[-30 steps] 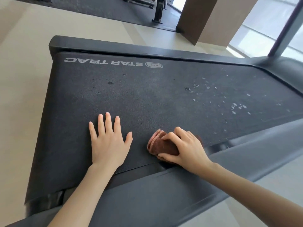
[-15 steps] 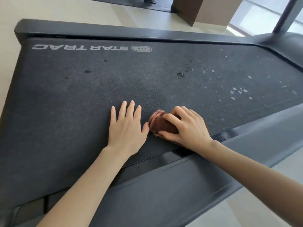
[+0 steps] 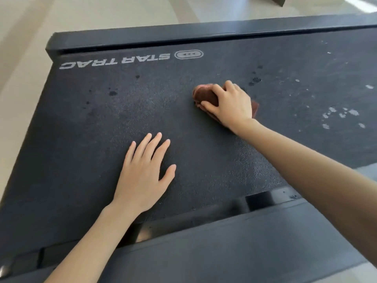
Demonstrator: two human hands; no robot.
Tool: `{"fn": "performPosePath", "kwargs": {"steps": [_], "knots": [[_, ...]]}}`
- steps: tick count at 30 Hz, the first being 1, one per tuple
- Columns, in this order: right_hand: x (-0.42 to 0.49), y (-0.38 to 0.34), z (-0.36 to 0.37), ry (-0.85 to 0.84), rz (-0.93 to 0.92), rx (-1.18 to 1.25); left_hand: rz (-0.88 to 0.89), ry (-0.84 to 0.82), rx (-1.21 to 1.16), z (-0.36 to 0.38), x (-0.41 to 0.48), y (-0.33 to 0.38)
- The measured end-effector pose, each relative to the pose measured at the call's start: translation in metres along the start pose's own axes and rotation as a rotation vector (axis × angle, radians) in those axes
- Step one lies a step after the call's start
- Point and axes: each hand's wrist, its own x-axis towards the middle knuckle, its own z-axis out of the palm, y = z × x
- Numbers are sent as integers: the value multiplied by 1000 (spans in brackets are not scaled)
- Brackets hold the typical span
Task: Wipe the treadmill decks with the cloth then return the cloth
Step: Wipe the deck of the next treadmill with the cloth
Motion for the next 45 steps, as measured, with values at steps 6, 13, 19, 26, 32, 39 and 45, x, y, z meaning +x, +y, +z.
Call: {"fn": "performPosePath", "kwargs": {"steps": [6, 13, 19, 26, 32, 39, 45], "knots": [[-108, -6, -50, -39, -215, 144, -26, -40, 13, -6, 1, 7], [-148, 68, -62, -27, -161, 65, -13, -48, 22, 0, 20, 50], [-122, 178, -62, -30, 288, -122, 44, -89, 3, 18, 46, 91], [-123, 100, -58, -52, 364, -30, 42, -63, 4, 22, 49, 88], [-157, 11, -67, -77, 144, 116, 48, -72, 10, 21, 48, 88], [-146, 107, -74, -116, 580, -31, 62, -47, -19, 24, 48, 87], [-153, 35, -68, -106, 469, -76, 53, -41, -33, 25, 48, 87]]}}
